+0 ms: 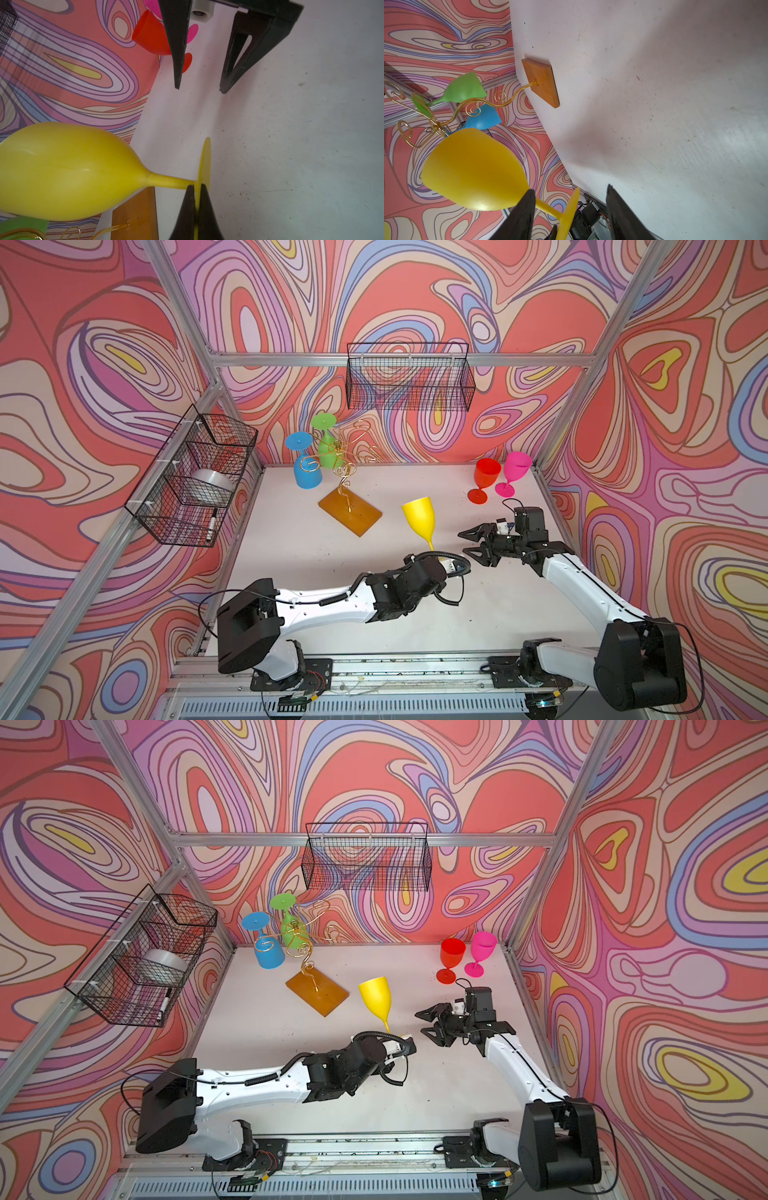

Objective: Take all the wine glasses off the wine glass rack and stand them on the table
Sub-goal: 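Carry the yellow glass toward the right gripper with the left gripper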

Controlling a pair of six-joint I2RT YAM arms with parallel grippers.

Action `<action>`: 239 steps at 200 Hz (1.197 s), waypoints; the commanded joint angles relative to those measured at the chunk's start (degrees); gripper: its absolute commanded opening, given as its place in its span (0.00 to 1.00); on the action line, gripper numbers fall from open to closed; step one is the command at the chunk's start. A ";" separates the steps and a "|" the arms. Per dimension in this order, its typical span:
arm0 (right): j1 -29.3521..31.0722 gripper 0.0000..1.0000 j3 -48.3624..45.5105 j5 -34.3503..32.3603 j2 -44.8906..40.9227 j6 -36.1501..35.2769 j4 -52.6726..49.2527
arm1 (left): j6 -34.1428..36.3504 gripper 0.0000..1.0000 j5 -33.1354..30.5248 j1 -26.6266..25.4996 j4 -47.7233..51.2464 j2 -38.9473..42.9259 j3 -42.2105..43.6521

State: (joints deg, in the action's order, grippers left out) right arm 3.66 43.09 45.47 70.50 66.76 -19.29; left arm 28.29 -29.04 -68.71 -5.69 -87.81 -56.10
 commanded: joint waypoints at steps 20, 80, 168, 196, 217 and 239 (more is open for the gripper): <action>-0.41 0.52 -0.63 1.61 -1.04 2.58 0.66 | 2.88 0.00 0.93 -0.30 -5.19 -3.53 -3.00; -0.55 0.40 -1.08 1.68 -2.03 2.50 -0.30 | 2.82 0.00 1.52 0.45 -8.37 -8.95 -6.24; -0.54 0.35 -0.03 -2.10 -2.13 -1.08 -4.69 | 3.43 0.00 2.25 2.31 -8.21 -10.64 -8.25; -0.50 0.35 0.25 -3.02 -2.03 -1.89 -5.59 | 3.60 0.00 2.15 2.71 -8.63 -10.32 -7.67; -0.50 0.35 0.37 -2.76 -2.42 -1.90 -5.97 | 3.96 0.00 1.99 2.96 -9.22 -10.52 -7.55; -0.50 0.35 1.08 -2.67 -2.85 -1.81 -6.53 | 4.40 0.00 2.11 3.03 -9.81 -11.27 -7.80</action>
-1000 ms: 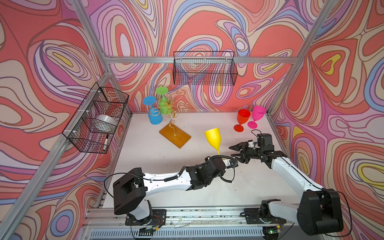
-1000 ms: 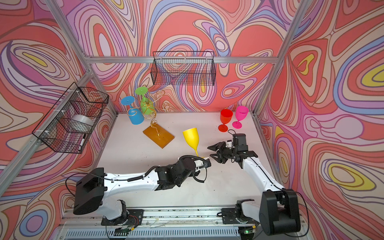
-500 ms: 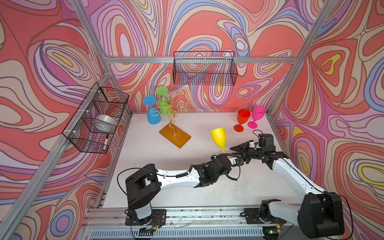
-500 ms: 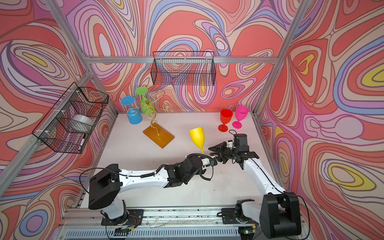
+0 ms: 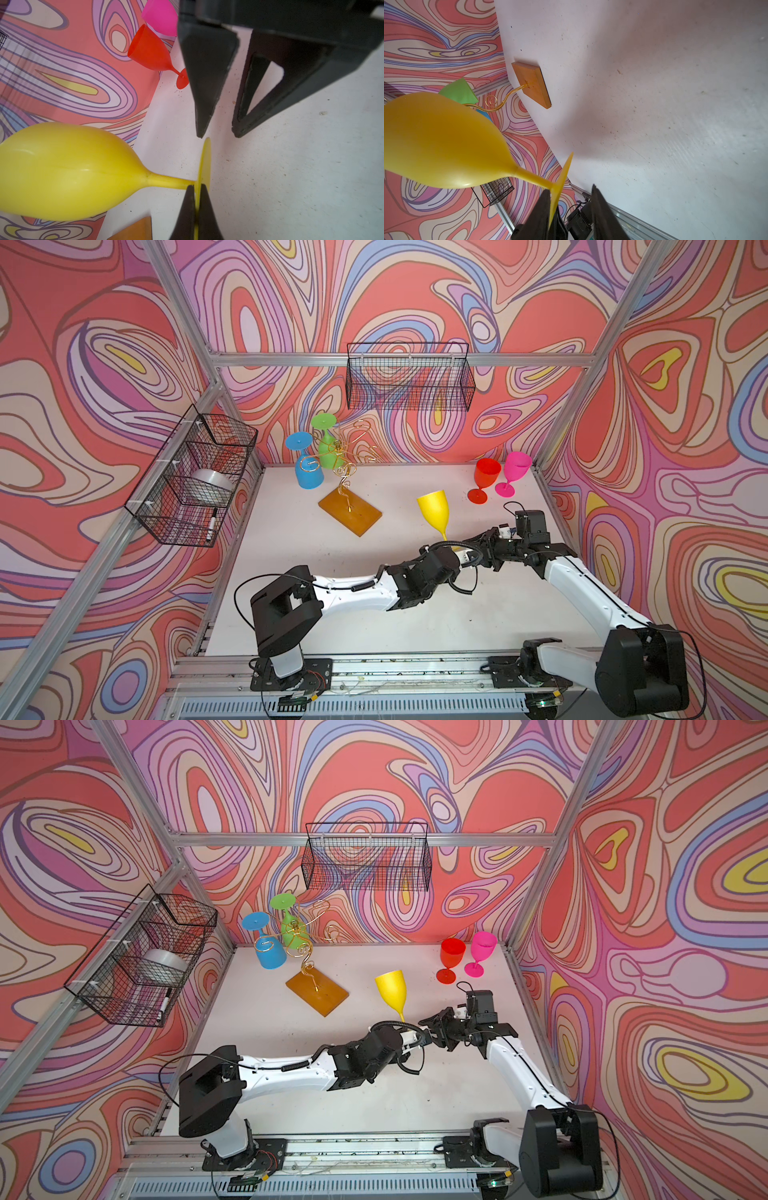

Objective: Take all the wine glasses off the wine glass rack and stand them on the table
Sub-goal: 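Carry the yellow glass toward the right gripper with the left gripper, then close the right gripper on the yellow glass foot beside the left gripper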

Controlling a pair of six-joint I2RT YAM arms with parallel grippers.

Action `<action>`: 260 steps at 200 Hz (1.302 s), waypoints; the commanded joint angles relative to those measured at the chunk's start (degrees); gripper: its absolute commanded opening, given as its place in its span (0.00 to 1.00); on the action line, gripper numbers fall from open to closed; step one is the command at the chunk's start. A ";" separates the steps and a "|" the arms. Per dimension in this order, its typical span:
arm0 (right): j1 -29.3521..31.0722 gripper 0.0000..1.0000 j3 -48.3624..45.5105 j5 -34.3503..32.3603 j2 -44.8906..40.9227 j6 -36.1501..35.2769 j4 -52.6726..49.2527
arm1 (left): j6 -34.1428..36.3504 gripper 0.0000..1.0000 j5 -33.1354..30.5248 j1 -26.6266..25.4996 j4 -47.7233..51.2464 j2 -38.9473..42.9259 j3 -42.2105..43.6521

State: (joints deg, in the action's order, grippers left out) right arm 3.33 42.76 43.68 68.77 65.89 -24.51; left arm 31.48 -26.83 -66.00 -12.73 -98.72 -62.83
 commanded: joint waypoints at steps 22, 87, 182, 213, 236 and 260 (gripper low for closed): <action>-0.17 0.34 1.71 -0.86 -1.21 -0.84 -1.35 | 1.39 0.00 0.02 0.35 -3.55 -1.36 -1.66; -0.17 0.30 0.92 -0.26 -1.46 1.21 0.47 | 1.57 0.00 0.92 0.52 -5.32 -3.65 -3.42; -0.18 0.03 0.47 0.18 -0.93 3.64 3.73 | 0.04 0.00 2.90 0.53 -8.00 -3.39 -3.09; -0.17 0.00 1.00 -0.35 -0.66 3.43 4.11 | -1.76 0.00 3.39 0.60 -8.71 -2.41 -2.56; -0.18 0.00 1.09 -0.39 -0.70 3.79 4.88 | -3.14 0.15 2.65 0.68 -8.59 -1.43 -2.65; -0.17 0.00 1.07 -0.37 -0.59 4.08 6.27 | -6.09 0.49 2.48 0.97 -4.90 -0.07 -3.75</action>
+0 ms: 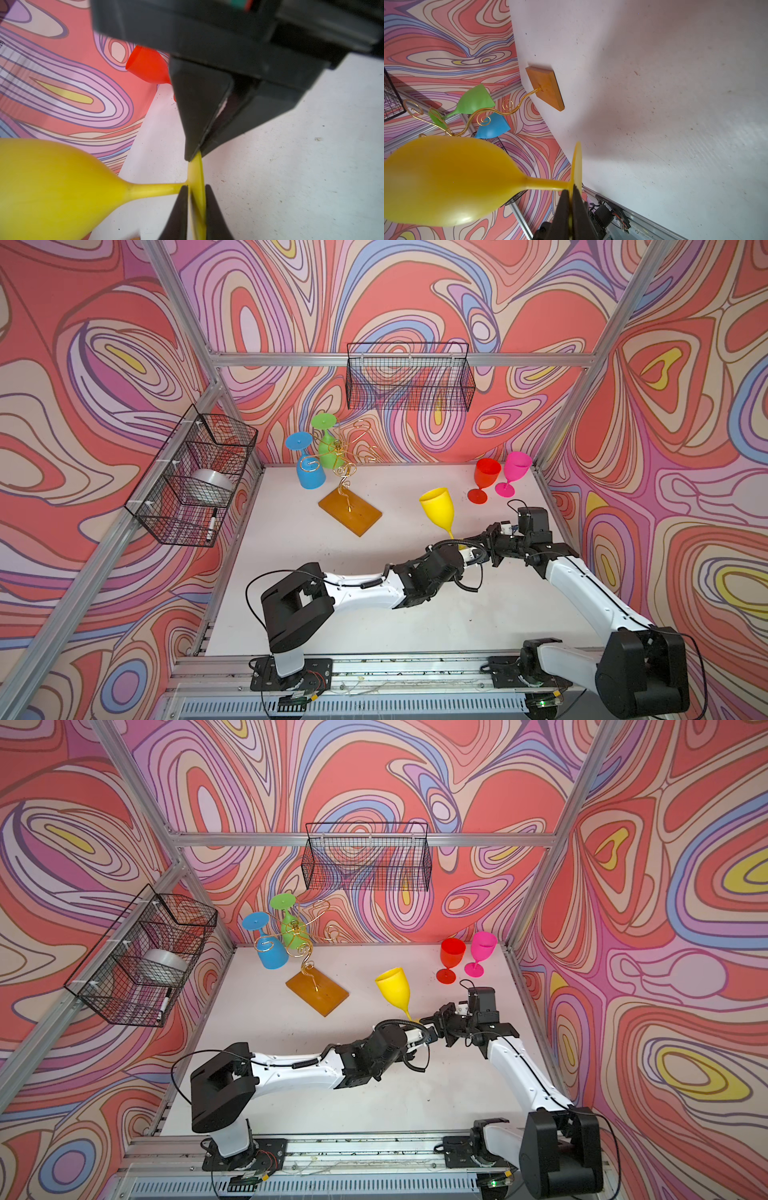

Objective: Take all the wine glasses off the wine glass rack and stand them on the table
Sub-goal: 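Close the right gripper on the yellow glass foot beside the left gripper, then move the left gripper onto the yellow glass bowl while the right holds the foot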

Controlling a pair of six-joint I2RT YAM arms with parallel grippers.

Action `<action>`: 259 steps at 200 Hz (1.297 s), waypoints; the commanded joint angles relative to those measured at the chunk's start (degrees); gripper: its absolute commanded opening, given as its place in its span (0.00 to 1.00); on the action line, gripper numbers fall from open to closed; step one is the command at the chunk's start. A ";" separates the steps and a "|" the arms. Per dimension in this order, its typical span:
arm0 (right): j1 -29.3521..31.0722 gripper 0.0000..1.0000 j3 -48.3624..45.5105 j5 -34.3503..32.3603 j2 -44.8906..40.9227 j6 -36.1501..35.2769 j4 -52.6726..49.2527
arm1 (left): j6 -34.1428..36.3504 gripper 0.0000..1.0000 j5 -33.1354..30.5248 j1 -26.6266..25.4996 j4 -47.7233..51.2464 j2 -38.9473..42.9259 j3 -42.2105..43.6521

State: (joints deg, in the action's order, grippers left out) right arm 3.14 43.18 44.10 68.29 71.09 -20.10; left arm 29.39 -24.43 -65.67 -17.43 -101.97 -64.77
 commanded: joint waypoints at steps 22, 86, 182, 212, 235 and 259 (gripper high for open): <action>0.00 0.00 0.00 -1.28 0.26 -1.03 4.80 | -7.99 0.66 1.10 1.22 5.12 5.33 -2.38; -0.13 0.00 -0.10 -4.51 2.59 -3.75 13.76 | -20.49 0.83 9.99 4.34 29.54 15.55 -5.52; -0.71 0.00 -3.38 -10.67 1.39 -11.14 25.84 | -32.22 0.80 26.38 13.08 53.21 16.82 -28.36; -0.69 0.00 -3.36 -12.32 -0.75 -14.05 25.45 | -33.21 0.77 30.24 14.37 57.80 11.62 -37.03; -0.70 0.00 -4.71 -12.12 -0.96 -13.53 28.29 | -34.73 0.73 32.93 16.19 58.89 8.38 -41.20; -0.68 0.00 -5.47 -12.16 -1.57 -13.75 29.34 | -35.69 0.69 34.43 17.59 57.52 6.65 -42.52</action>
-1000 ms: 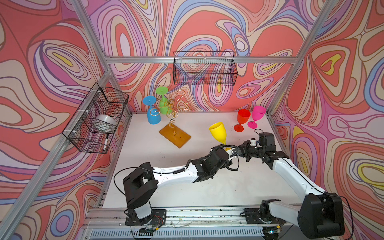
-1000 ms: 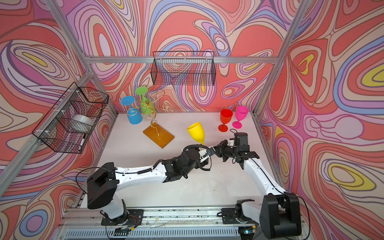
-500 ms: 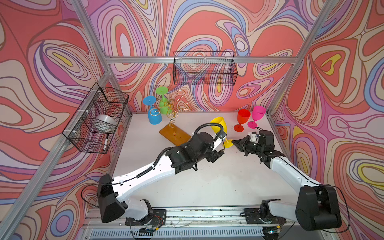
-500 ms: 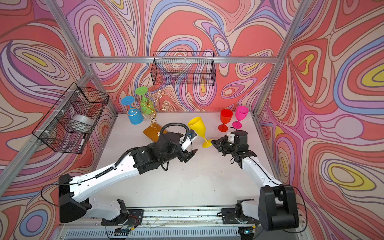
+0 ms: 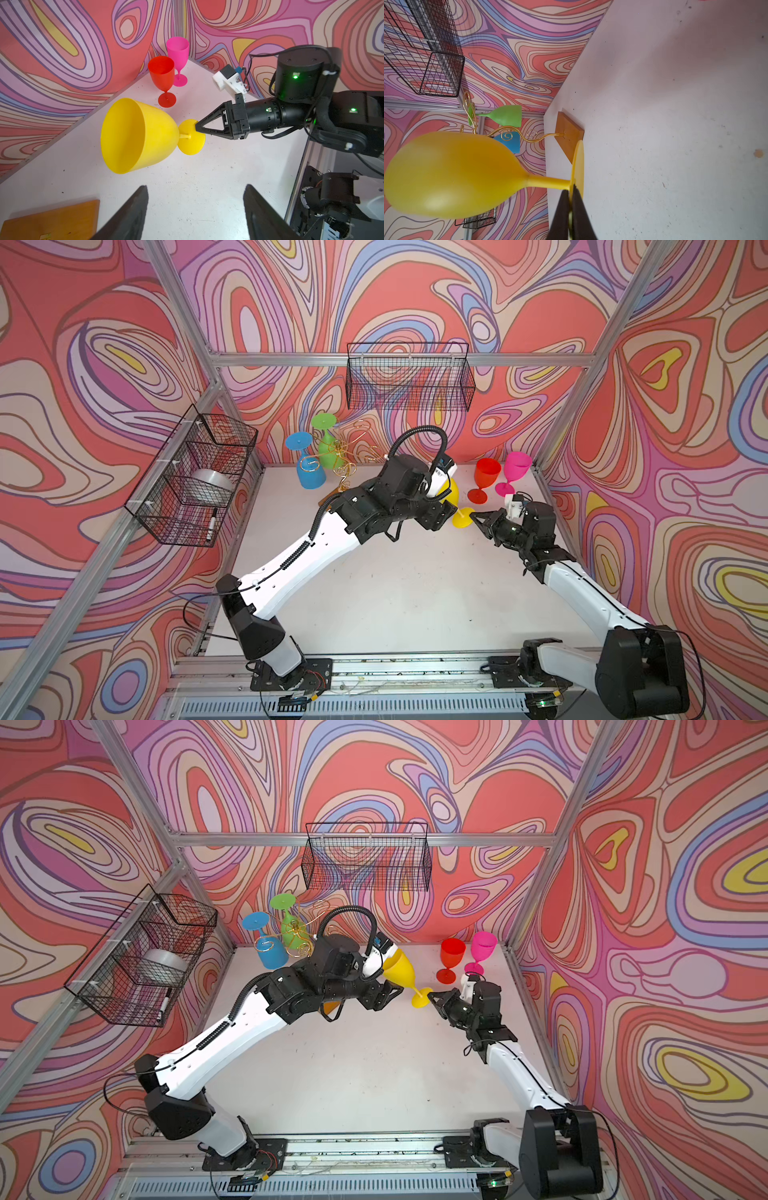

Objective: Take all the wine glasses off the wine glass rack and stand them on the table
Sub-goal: 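Move the left gripper onto the yellow glass bowl while the right holds the foot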

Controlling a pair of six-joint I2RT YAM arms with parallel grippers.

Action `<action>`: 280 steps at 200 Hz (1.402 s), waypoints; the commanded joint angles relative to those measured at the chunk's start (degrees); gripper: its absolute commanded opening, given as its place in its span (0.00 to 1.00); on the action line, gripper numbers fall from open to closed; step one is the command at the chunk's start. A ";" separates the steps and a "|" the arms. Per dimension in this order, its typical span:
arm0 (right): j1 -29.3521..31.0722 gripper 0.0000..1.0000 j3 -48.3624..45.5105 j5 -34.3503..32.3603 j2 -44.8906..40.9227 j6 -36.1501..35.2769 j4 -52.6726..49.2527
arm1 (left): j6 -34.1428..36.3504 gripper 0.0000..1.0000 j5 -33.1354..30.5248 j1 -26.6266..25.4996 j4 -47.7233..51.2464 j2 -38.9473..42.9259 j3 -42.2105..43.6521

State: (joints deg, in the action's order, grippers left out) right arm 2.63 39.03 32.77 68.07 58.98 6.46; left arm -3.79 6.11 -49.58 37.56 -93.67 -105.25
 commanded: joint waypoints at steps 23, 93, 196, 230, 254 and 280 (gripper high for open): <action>-0.25 0.00 -1.46 -0.81 -2.05 -2.37 2.52 | -2.91 0.68 5.29 2.53 0.94 -2.50 -2.54; -0.24 0.00 -1.05 0.62 -2.51 -2.56 2.37 | -4.53 0.64 11.77 4.65 2.23 -6.40 -6.77; -0.18 0.00 -0.88 1.53 -2.86 -2.29 2.57 | -4.56 0.47 13.88 6.08 1.08 -11.04 -9.27; -0.22 0.00 -0.76 1.67 -2.68 -2.29 3.29 | -3.97 0.47 12.88 6.31 1.55 -11.46 -9.31; -0.22 0.00 -0.79 1.69 -2.51 -2.29 3.46 | -4.20 0.52 12.64 6.99 1.14 -11.33 -9.27; -0.26 0.00 -0.75 1.76 -2.42 -2.29 3.40 | -4.84 0.43 14.37 7.48 0.89 -11.66 -9.53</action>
State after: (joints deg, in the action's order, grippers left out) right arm 2.33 38.24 33.89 66.41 57.23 7.51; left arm -7.81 18.83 -42.76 37.78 -104.42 -113.51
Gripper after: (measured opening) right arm 0.049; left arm 0.478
